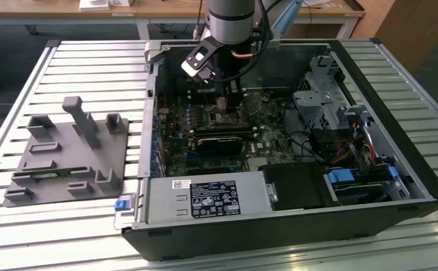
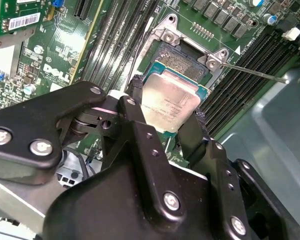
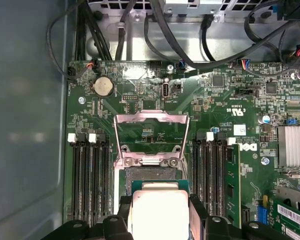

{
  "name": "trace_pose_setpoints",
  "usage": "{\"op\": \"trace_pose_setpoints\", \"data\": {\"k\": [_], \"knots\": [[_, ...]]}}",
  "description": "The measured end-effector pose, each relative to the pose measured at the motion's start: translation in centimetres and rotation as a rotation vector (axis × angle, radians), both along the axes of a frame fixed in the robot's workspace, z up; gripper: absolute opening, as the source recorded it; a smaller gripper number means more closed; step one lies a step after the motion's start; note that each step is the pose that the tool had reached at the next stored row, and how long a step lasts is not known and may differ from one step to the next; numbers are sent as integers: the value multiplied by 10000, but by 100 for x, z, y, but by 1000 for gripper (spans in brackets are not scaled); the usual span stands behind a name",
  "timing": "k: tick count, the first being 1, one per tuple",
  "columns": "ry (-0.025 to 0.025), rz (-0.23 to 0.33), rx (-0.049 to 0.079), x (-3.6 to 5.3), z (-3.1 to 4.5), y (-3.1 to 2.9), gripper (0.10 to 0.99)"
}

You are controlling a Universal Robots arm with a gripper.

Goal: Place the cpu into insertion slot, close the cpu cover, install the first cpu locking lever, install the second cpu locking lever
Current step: 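Place the cpu into insertion slot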

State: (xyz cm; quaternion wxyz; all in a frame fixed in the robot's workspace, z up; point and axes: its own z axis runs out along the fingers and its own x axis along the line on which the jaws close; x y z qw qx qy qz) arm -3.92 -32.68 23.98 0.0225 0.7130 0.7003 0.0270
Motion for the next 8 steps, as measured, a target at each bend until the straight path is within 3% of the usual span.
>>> {"op": "trace_pose_setpoints", "data": {"k": [8], "knots": [[0,1,1,0,-16,0,533]]}}
